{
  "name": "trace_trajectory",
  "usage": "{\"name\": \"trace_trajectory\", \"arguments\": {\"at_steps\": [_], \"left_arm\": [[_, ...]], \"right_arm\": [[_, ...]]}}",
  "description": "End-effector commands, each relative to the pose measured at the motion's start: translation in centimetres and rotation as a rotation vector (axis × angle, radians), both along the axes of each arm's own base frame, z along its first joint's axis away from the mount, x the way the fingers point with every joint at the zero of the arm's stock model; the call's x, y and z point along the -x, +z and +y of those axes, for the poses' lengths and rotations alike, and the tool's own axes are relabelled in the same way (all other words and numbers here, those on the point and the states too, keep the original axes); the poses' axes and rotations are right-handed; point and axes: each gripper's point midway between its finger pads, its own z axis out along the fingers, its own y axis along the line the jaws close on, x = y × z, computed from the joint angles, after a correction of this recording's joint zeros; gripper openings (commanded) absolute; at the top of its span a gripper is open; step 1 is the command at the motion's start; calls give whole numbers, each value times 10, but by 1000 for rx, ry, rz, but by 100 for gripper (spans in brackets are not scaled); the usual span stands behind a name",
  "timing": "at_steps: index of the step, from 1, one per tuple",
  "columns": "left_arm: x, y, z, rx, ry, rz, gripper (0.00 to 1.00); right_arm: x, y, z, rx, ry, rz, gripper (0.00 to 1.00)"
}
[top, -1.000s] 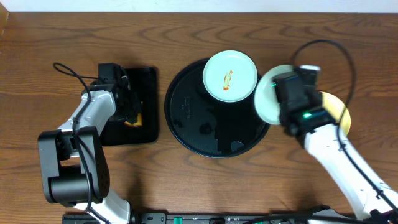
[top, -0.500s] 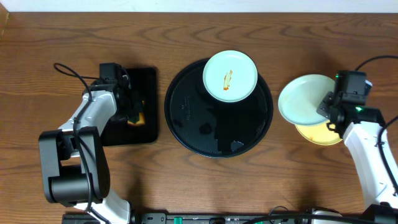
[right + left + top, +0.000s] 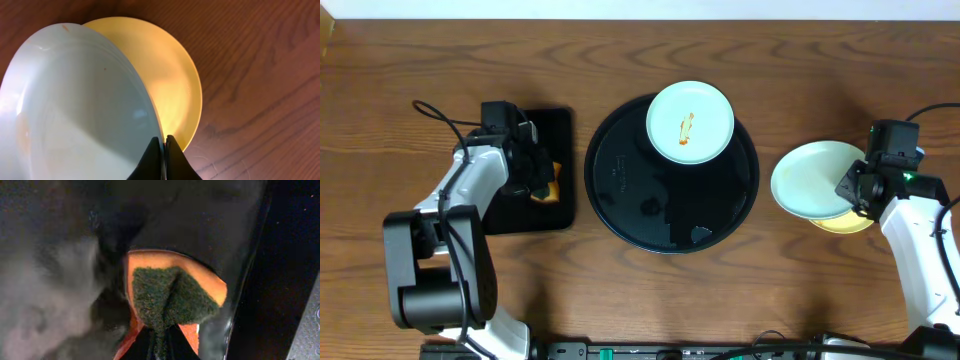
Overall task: Clean dirty plates on tray and stack at the side
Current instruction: 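Carry the cleaned green plate right and stack it on the yellow plate, then reach the right gripper to the remaining green plate and pull it forward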
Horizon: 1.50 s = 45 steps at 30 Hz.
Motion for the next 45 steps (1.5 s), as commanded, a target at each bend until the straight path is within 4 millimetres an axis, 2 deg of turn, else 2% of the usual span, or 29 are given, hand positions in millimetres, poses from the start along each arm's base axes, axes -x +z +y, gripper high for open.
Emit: {"name": "trace_trajectory", "arguments": {"at_steps": [1, 2, 3, 5, 8, 11, 14, 16, 18, 22, 25, 29, 37, 43, 45], "left_arm": [[-8, 27, 5, -27, 13, -76, 17], [-10, 33, 5, -28, 13, -95, 17], [-11, 41, 5, -30, 13, -119, 22], [-13, 56, 5, -33, 13, -161, 25], [-15, 75, 2, -36, 5, -217, 30], [-15, 87, -15, 5, -36, -249, 31], [-13, 84, -28, 3, -71, -237, 32], [-10, 78, -30, -28, -82, -222, 32], [-8, 72, -25, -85, -75, -202, 33], [-3, 64, -7, -192, -28, -163, 38], [-3, 63, 4, -244, 9, -155, 42], [-3, 59, 5, -250, 10, -144, 44], [4, 32, 19, -312, 94, -54, 44], [9, 9, 19, -303, 135, 15, 44], [11, 3, 19, -305, 132, 33, 44]], "right_arm": [[0, 7, -8, 32, -31, -23, 16], [-4, 7, -6, 21, -25, -39, 17], [-9, 8, -2, -1, -13, -60, 20], [-23, 9, 12, -82, 31, -118, 25], [-54, 19, 57, -265, 221, -240, 31], [-78, 39, 104, -411, 408, -363, 45], [-92, 48, 133, -424, 506, -420, 54], [-98, 46, 148, -413, 555, -427, 57], [-103, 41, 166, -408, 620, -422, 59], [-108, 16, 198, -419, 704, -376, 61], [-111, -9, 213, -436, 728, -328, 62], [-114, -33, 224, -446, 747, -293, 61], [-118, -60, 235, -453, 747, -262, 58], [-118, -81, 240, -452, 714, -234, 56], [-119, -84, 244, -456, 716, -234, 52]]}}
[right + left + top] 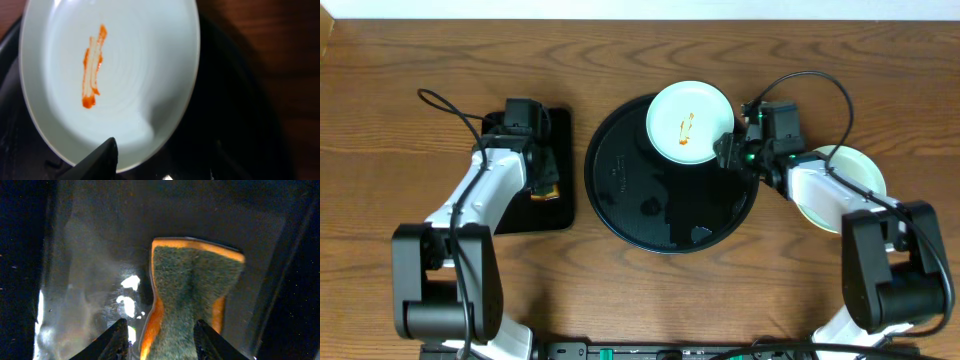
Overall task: Clean dirty plates on tray and stack at the side
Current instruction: 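Reach the right gripper to the remaining green plate and pull it forward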
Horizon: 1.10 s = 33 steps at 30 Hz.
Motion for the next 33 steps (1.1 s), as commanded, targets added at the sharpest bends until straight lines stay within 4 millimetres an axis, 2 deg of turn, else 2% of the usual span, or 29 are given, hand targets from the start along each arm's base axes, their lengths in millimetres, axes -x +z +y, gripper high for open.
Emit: {"name": "trace_trajectory", "arguments": {"at_steps": [1, 5, 9, 11, 17, 19, 22, 25, 28, 30, 33], "left_arm": [[7, -12, 5, -19, 37, 38, 44], [10, -22, 4, -14, 35, 69, 44], [11, -26, 4, -15, 35, 82, 42], [11, -26, 4, -14, 35, 81, 38], [13, -27, 4, -15, 35, 86, 38], [14, -29, 4, -15, 35, 89, 38], [15, -29, 4, -15, 35, 90, 38], [14, -29, 4, -14, 35, 89, 37], [14, -29, 3, -11, 34, 88, 27], [14, -29, 0, 6, 30, 87, 22], [14, -30, -11, 70, 17, 89, 25]], "right_arm": [[0, -10, 6, -1, -16, 17, 47], [-3, -9, 9, 6, -15, -1, 39], [-6, -12, -2, 26, -103, 9, 33], [-7, -13, -5, 21, -145, 19, 33], [-10, -19, -2, -13, -189, 31, 32], [-10, -21, 0, -14, -185, 32, 28], [-8, -24, 5, -11, -173, 38, 18], [-7, -23, 8, -16, -162, 39, 13], [-3, -18, 13, -26, -119, 41, 5], [2, -15, 11, -15, -114, 54, 2], [11, -10, 9, 21, -74, 65, 1]]}}
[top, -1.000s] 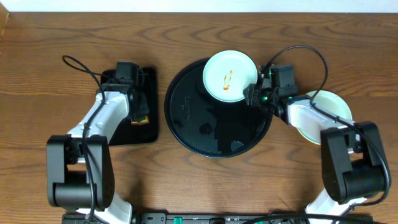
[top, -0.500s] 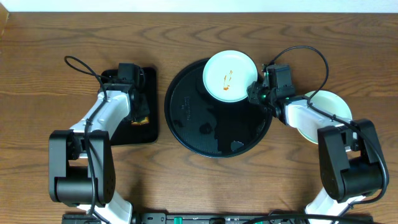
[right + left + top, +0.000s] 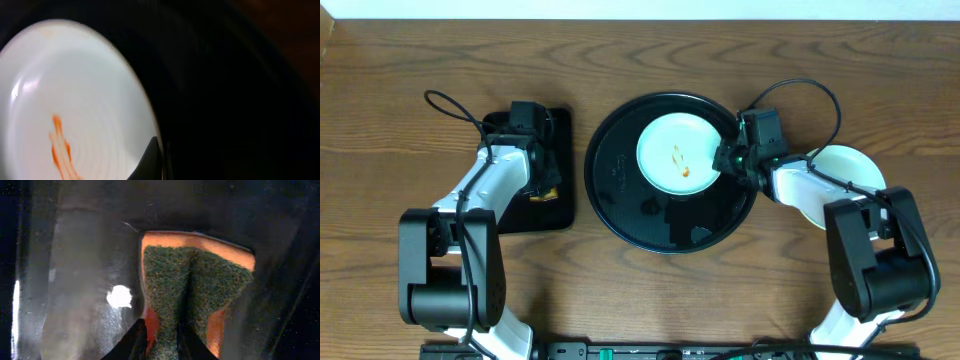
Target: Clean dirty plates on tray and stack at the side
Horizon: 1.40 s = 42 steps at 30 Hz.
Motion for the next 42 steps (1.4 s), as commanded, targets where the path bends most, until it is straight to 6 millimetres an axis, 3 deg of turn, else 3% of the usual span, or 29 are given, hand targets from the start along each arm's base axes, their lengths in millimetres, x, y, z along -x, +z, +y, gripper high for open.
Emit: {"name": "trace_trajectory", "arguments": {"at_steps": [1, 7, 19, 25, 32, 34, 37, 42], "left_arm": [[11, -14, -9, 57, -7, 50, 30], [7, -11, -15, 90, -14, 34, 44], [-7, 30, -16, 95, -12, -101, 44], [-7, 20, -16, 111, 39, -85, 45], [-2, -12, -28, 173, 36, -2, 45], [0, -20, -27, 172, 38, 20, 41], [1, -26, -27, 170, 39, 34, 8], [-11, -4, -27, 170, 33, -35, 7]], "right_arm": [[7, 14, 4, 26, 66, -18, 1], [29, 2, -4, 62, 70, 84, 1], [33, -1, -5, 80, 95, 94, 1], [33, -1, -5, 80, 95, 96, 1], [34, -1, -5, 81, 95, 98, 1], [34, -1, -5, 81, 95, 99, 1], [35, -1, -5, 81, 95, 103, 1], [35, -2, -5, 82, 95, 106, 1]]}}
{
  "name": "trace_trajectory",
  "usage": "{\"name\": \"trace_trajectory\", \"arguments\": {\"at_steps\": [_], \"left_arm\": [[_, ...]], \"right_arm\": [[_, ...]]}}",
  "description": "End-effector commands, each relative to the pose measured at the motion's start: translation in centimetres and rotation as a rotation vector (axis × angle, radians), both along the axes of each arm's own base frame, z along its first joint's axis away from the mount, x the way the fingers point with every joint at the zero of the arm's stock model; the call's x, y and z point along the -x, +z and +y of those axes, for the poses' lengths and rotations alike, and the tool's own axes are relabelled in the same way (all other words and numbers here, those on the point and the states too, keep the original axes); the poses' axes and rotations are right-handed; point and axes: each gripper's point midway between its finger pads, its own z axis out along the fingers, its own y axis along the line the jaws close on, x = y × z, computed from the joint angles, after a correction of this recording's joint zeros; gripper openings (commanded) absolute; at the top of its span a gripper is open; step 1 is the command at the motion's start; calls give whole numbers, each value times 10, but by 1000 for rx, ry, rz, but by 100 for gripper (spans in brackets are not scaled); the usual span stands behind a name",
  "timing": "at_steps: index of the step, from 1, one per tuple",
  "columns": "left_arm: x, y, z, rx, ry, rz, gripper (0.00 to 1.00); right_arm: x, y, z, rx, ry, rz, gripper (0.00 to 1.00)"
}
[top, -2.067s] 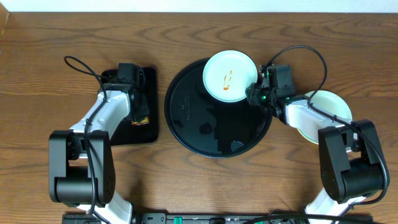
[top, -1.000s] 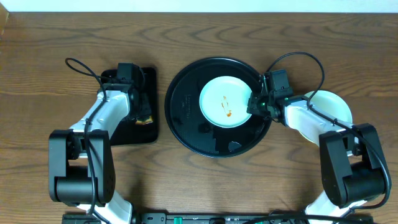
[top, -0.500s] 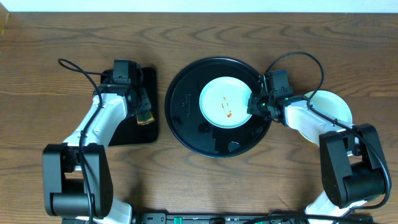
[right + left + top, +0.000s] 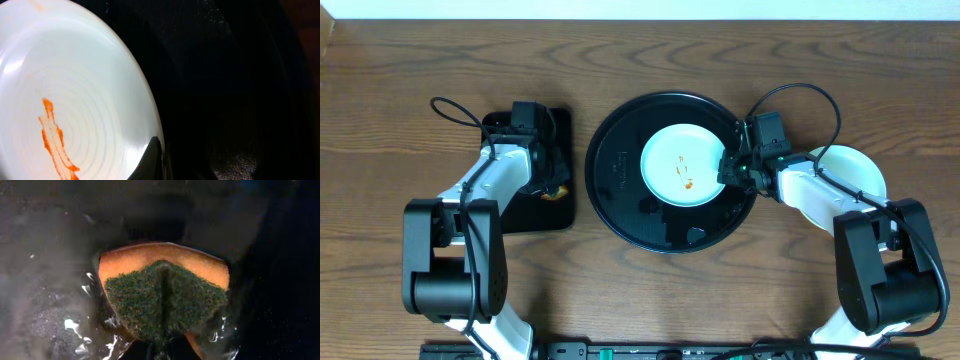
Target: Clean dirty plates on tray and stack at the side
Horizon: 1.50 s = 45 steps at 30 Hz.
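A pale plate streaked with orange sauce lies in the middle of the round black tray. My right gripper is shut on its right rim. At the left, my left gripper is shut on an orange sponge with a green scouring face, pinched so it folds, over the small black square tray. The gripper's fingers show only as dark tips under the sponge.
Two stacked plates, a pale one over a yellow one, sit on the wooden table to the right of the round tray, partly under my right arm. The square tray looks wet.
My right gripper has shifted the dirty plate a little to the right and nearer on the tray. The left gripper has closed fully on the sponge, which now folds.
First my right gripper held a pale plate over the yellow one at the right, and my left pinched the sponge. Then the right gripper stood open at the dirty plate and the left was open. Then the right was shut on the rim, dragging the plate to mid-tray.
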Motion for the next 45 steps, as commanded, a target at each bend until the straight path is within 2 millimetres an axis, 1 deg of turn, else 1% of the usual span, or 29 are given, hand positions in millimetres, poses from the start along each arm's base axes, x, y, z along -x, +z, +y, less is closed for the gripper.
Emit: {"name": "trace_trajectory", "arguments": {"at_steps": [1, 2, 3, 5, 6, 7, 8, 13, 14, 15, 16, 17, 20, 24, 31, 33, 34, 36, 37, 41, 45], "left_arm": [[-6, 15, -1, 7, 0, -42, 7], [-10, 24, -1, 8, -1, -67, 7], [-13, 32, -2, 8, -3, -92, 9], [-18, 49, -2, 5, -16, -143, 27], [-19, 55, -2, 5, -19, -161, 26], [-20, 61, -2, 5, -18, -176, 14], [-21, 66, -2, 6, -18, -191, 8], [-22, 85, -2, 7, -18, -239, 7], [-22, 86, -2, 7, -18, -242, 11], [-22, 86, -2, 7, -18, -242, 25], [-21, 84, -2, 7, -18, -237, 31], [-19, 81, -2, 7, -18, -230, 34], [-13, 68, -1, 6, -18, -193, 35], [-6, 44, -1, 4, -18, -123, 37], [3, 4, -1, 7, 5, -10, 37], [5, -3, -1, 8, 11, 10, 36], [5, -5, -1, 8, 11, 15, 34], [6, -5, -1, 8, 11, 18, 14], [5, -5, -1, 8, 12, 15, 8], [0, 4, -1, 9, 11, -13, 7], [-8, 27, -1, 12, 11, -79, 7]], "right_arm": [[5, -1, 2, 16, 32, 7, 1], [5, -1, 2, 16, 32, 8, 1], [5, -1, 2, 17, 32, 8, 1], [6, -1, 2, 17, 32, 9, 1], [6, -1, 2, 17, 32, 10, 1], [6, -1, 2, 17, 32, 10, 1], [6, -1, 2, 17, 32, 10, 1], [6, -1, 2, 17, 32, 10, 1], [6, -1, 2, 17, 32, 10, 1], [6, -1, 2, 17, 32, 10, 1], [6, -1, 2, 17, 32, 10, 1], [6, -1, 2, 18, 32, 10, 1], [6, -1, 2, 17, 32, 10, 1], [6, -1, 2, 17, 32, 10, 1], [6, -1, 2, 17, 32, 10, 1], [6, -1, 2, 17, 32, 10, 1], [6, -1, 2, 17, 32, 10, 1], [6, -1, 2, 17, 32, 10, 1], [6, -1, 2, 17, 32, 10, 1], [6, -1, 2, 17, 32, 11, 1], [6, -1, 2, 17, 32, 10, 1]]}}
